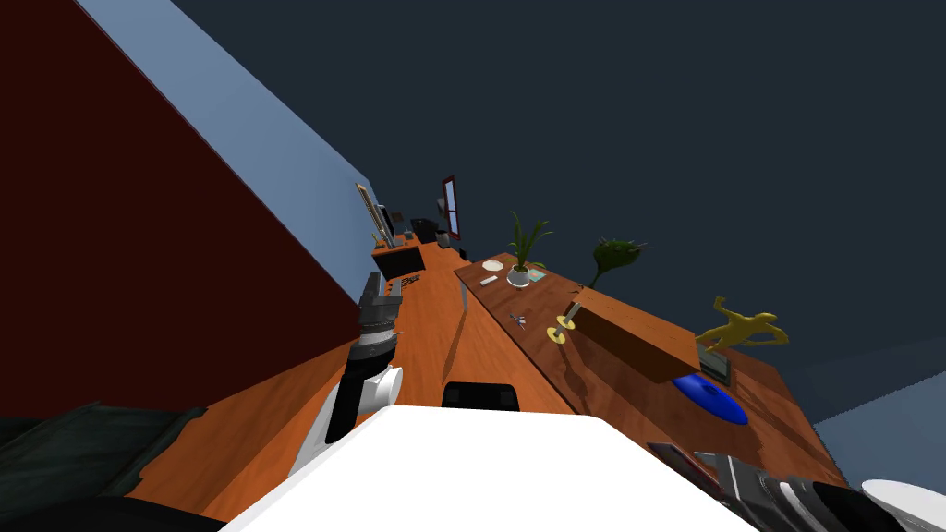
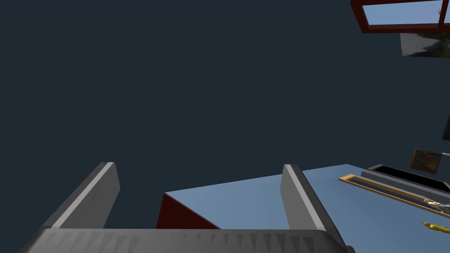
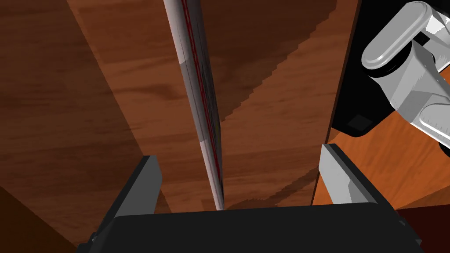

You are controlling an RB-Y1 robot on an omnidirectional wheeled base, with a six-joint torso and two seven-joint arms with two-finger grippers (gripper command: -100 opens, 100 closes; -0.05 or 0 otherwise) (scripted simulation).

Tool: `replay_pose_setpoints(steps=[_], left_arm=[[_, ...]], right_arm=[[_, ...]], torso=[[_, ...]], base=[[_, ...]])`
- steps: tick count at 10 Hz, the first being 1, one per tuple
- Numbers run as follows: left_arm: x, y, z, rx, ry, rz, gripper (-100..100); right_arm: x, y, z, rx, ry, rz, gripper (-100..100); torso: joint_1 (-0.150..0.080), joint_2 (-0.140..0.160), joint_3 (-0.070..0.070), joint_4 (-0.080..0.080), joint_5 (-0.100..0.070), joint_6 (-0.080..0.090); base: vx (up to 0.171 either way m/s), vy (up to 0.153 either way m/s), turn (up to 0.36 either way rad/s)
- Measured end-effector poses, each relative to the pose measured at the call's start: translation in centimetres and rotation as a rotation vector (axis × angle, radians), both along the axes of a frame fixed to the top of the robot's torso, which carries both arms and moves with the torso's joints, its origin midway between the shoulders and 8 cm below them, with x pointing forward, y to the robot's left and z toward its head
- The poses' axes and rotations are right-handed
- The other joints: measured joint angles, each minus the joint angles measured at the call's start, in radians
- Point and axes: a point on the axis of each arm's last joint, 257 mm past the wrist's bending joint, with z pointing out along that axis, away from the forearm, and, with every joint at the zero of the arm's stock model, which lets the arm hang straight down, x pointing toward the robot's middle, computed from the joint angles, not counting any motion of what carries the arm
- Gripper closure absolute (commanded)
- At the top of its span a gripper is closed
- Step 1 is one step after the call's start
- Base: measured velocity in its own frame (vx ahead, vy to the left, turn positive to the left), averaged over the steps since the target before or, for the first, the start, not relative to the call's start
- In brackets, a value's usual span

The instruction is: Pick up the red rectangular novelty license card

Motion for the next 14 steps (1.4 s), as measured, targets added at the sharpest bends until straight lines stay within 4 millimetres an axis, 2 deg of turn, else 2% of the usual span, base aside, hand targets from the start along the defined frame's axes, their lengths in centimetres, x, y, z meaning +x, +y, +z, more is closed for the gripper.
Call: replay_pose_setpoints(steps=[1, 3, 4, 5, 13, 14], left_arm=[[0.0, 0.0, 0.0, 0.0, 0.0, 0.0, 0], [0.0, 0.0, 0.0, 0.0, 0.0, 0.0, 0], [0.0, 0.0, 0.0, 0.0, 0.0, 0.0, 0], [0.0, 0.0, 0.0, 0.0, 0.0, 0.0, 0], [0.0, 0.0, 0.0, 0.0, 0.0, 0.0, 0], [0.0, 0.0, 0.0, 0.0, 0.0, 0.0, 0]], right_arm=[[-1.7, -1.5, 0.6, -0.031, 0.033, 0.01, -100], [-3.6, -4.4, 1.8, -0.099, 0.092, 0.032, -100], [-3.8, -4.6, 1.8, -0.104, 0.096, 0.032, 0], [-3.7, -4.6, 1.8, -0.103, 0.096, 0.032, -100], [-6.2, -3.4, -0.7, -0.104, 0.093, 0.113, -100], [-6.3, -3.4, -0.7, -0.105, 0.093, 0.116, 100]], torso=[[0.0, 0.0, 0.0, 0.0, 0.0, 0.0], [0.0, 0.0, 0.0, 0.0, 0.0, 0.0], [0.0, 0.0, 0.0, 0.0, 0.0, 0.0], [0.0, 0.0, 0.0, 0.0, 0.0, 0.0], [-0.001, -0.007, -0.004, -0.002, -0.001, -0.001], [-0.001, -0.004, -0.003, -0.001, 0.0, -0.001]], base=[[0.009, -0.001, -0.034], [0.005, -0.002, -0.015], [0.0, 0.0, 0.0], [0.066, -0.008, -0.137], [0.096, -0.013, -0.093], [0.008, -0.001, 0.006]])
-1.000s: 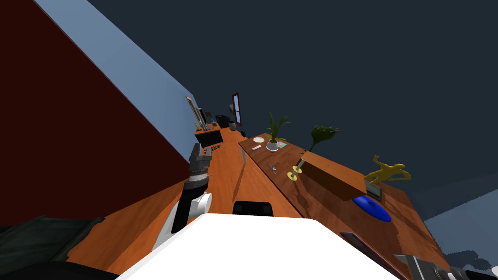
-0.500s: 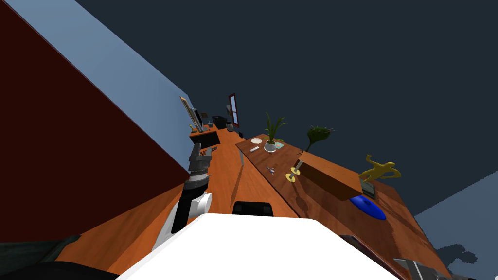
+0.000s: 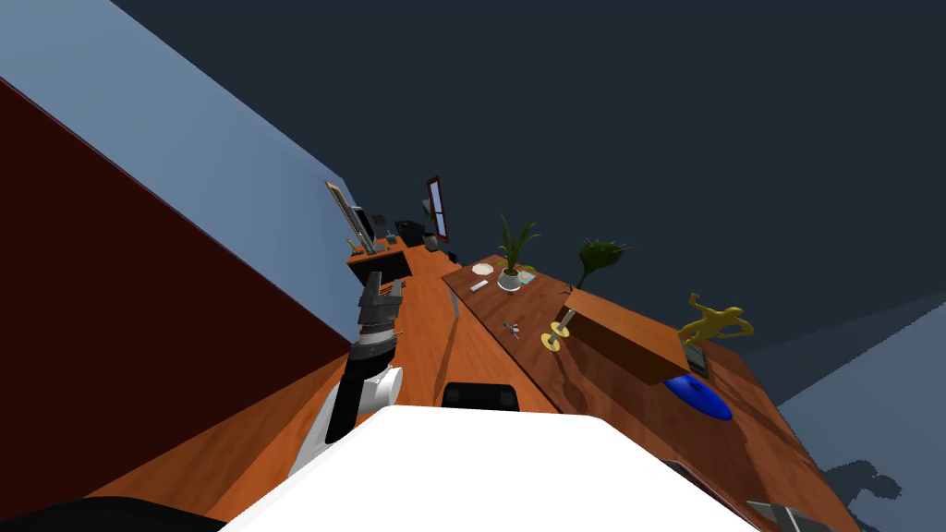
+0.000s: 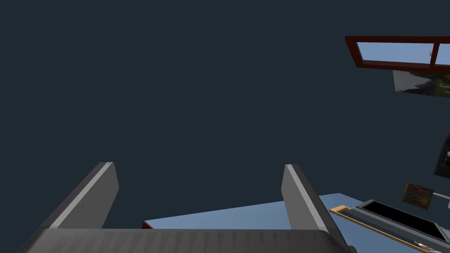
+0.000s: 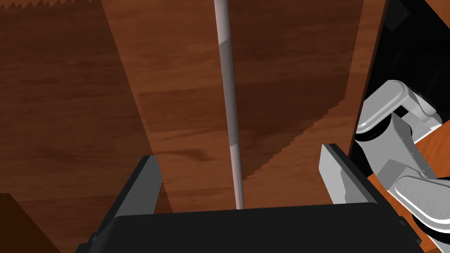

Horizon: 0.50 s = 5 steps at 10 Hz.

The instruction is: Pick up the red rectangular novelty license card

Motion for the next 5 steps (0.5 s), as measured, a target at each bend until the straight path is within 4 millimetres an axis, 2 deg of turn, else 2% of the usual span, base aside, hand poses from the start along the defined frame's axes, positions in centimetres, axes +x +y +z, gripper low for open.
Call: replay_pose_setpoints(steps=[4, 5], left_arm=[[0.0, 0.0, 0.0, 0.0, 0.0, 0.0, 0], [0.0, 0.0, 0.0, 0.0, 0.0, 0.0, 0]], right_arm=[[0.12, -0.03, 0.04, -0.001, -0.001, 0.007, 100], [0.11, -0.01, 0.03, 0.0, -0.001, 0.007, 0]], torso=[[-0.001, 0.003, 0.002, 0.0, -0.001, 0.002], [-0.001, 0.003, 0.002, 0.001, -0.001, 0.002]], base=[[0.0, 0.0, 0.005], [0.0, 0.0, 0.0]])
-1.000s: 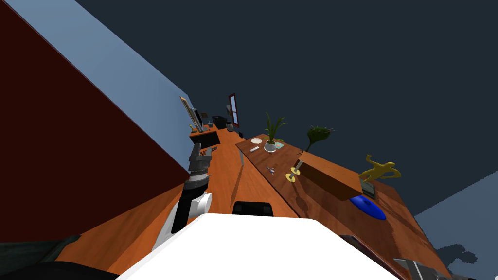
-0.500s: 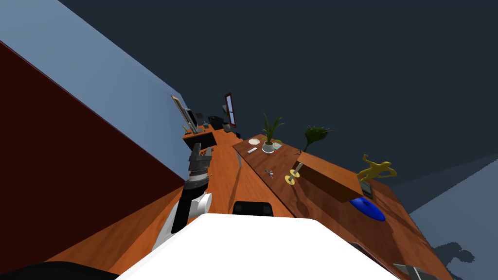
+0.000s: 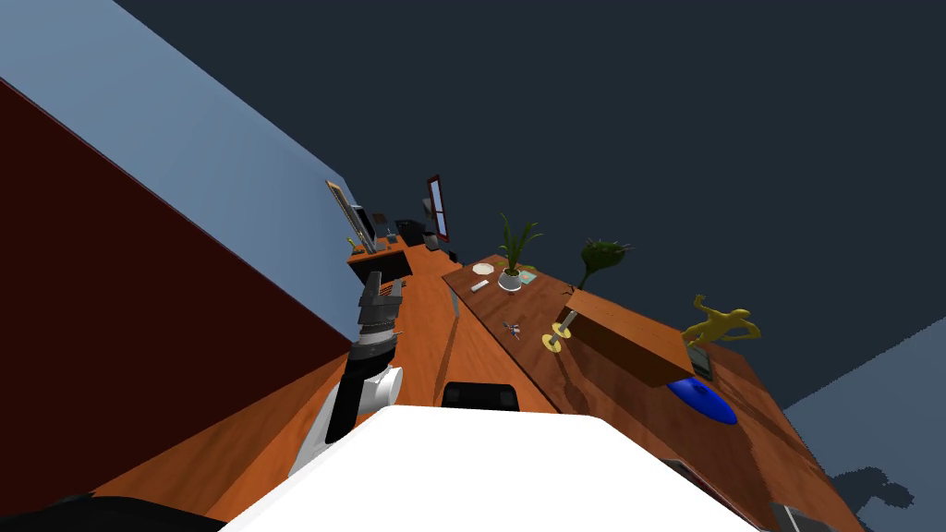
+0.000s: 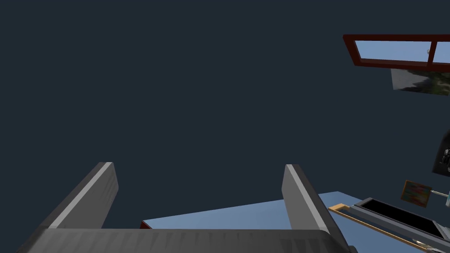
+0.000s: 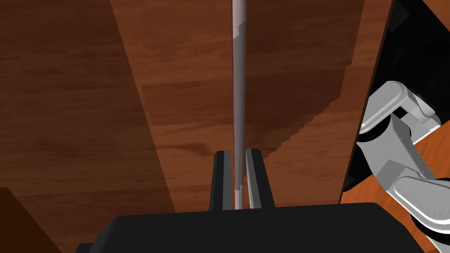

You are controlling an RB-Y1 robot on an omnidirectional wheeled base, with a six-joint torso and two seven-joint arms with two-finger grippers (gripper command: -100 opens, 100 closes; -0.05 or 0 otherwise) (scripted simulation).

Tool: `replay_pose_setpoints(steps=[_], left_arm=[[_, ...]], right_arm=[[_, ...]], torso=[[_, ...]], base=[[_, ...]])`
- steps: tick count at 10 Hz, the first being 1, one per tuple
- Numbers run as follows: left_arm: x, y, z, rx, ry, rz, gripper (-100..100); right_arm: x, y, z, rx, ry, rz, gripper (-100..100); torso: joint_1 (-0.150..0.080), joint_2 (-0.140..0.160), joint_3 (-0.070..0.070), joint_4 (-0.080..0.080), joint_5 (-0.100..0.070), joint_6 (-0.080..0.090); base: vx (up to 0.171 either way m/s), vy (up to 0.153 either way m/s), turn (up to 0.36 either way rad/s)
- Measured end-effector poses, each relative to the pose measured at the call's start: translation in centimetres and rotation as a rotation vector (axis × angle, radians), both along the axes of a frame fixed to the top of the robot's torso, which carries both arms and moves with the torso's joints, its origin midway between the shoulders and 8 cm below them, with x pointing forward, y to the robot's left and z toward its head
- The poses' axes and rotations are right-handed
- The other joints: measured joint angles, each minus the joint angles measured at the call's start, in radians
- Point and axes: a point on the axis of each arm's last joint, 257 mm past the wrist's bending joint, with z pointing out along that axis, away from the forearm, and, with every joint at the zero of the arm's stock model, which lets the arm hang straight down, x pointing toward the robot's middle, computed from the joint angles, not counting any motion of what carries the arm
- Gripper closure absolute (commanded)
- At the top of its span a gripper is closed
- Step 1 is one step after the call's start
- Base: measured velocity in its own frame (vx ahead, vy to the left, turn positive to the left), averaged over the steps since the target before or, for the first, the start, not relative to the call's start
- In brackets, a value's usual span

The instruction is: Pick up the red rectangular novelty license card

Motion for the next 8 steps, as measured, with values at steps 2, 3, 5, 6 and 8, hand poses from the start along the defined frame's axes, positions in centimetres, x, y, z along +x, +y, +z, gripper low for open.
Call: replay_pose_setpoints(steps=[2, 3, 5, 6, 8], left_arm=[[0.0, 0.0, 0.0, 0.0, 0.0, 0.0, 0], [0.0, 0.0, 0.0, 0.0, 0.0, 0.0, 0], [0.0, 0.0, 0.0, 0.0, 0.0, 0.0, 0], [0.0, 0.0, 0.0, 0.0, 0.0, 0.0, 0], [0.0, 0.0, 0.0, 0.0, 0.0, 0.0, 0]], right_arm=[[0.2, -0.2, 0.4, 0.0, 0.001, -0.012, 100], [0.7, -0.4, 0.7, 0.0, -0.002, -0.027, 100], [1.1, -0.5, 1.4, 0.0, 0.001, -0.053, 100], [1.6, -0.7, 1.7, -0.002, -0.001, -0.065, 100], [2.0, -1.1, 2.1, -0.002, -0.001, -0.078, 0]], torso=[[0.001, 0.004, 0.002, 0.001, 0.001, -0.002], [0.002, 0.008, 0.005, 0.002, 0.001, -0.001], [0.001, 0.008, 0.005, 0.002, 0.001, -0.001], [0.002, 0.008, 0.005, 0.002, 0.001, -0.001], [0.002, 0.005, 0.003, 0.002, 0.001, 0.0]], base=[[-0.132, 0.019, 0.165], [-0.117, 0.002, 0.074], [-0.113, 0.008, 0.134], [-0.111, 0.022, 0.096], [-0.028, 0.005, 0.005]])
